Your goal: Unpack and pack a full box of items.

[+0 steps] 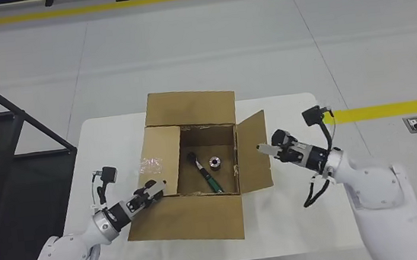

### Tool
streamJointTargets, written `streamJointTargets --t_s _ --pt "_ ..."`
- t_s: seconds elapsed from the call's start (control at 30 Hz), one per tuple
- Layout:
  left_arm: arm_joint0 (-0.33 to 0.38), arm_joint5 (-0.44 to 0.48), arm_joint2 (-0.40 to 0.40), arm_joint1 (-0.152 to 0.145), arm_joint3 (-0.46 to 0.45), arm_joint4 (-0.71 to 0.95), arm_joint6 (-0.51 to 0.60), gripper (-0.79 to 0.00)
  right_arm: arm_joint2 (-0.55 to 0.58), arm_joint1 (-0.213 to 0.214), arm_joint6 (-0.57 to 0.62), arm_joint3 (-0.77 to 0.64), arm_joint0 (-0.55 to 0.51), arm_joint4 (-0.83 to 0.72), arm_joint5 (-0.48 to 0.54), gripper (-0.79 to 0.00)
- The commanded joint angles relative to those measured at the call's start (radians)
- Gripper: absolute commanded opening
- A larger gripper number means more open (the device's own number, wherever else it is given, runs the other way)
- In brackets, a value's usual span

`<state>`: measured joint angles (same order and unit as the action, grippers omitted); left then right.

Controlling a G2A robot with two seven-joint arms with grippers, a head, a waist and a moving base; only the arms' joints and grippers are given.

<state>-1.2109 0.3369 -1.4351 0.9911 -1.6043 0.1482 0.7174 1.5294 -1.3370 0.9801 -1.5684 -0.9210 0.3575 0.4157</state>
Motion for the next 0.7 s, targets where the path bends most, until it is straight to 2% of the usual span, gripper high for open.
streamJointTargets --t_s 0.0,0.17,0.27,0.43,0.67 --pt "-0.001 -0.003 -0.001 0.0 -0.001 -0.002 -0.002 0.0 -0.034 0.002 0.047 0.038 0.041 -0.042 0.05 0.0" --pt "-0.004 -0.006 -0.003 0.0 -0.001 -0.007 -0.003 0.0 -0.117 0.002 0.113 0.097 0.112 -0.15 0.161 0.0" --pt "-0.009 -0.006 -0.003 0.0 -0.005 -0.008 -0.006 0.0 -0.163 -0.003 0.073 0.132 0.154 -0.193 0.203 0.0" --pt "-0.013 -0.009 -0.001 0.001 -0.011 -0.011 -0.01 0.0 -0.281 -0.021 -0.028 0.213 0.232 -0.128 0.175 0.0" --pt "-0.025 0.0 -0.016 0.0 -0.012 0.002 -0.014 0.0 -0.47 -0.065 -0.103 0.449 0.372 -0.094 0.134 0.0"
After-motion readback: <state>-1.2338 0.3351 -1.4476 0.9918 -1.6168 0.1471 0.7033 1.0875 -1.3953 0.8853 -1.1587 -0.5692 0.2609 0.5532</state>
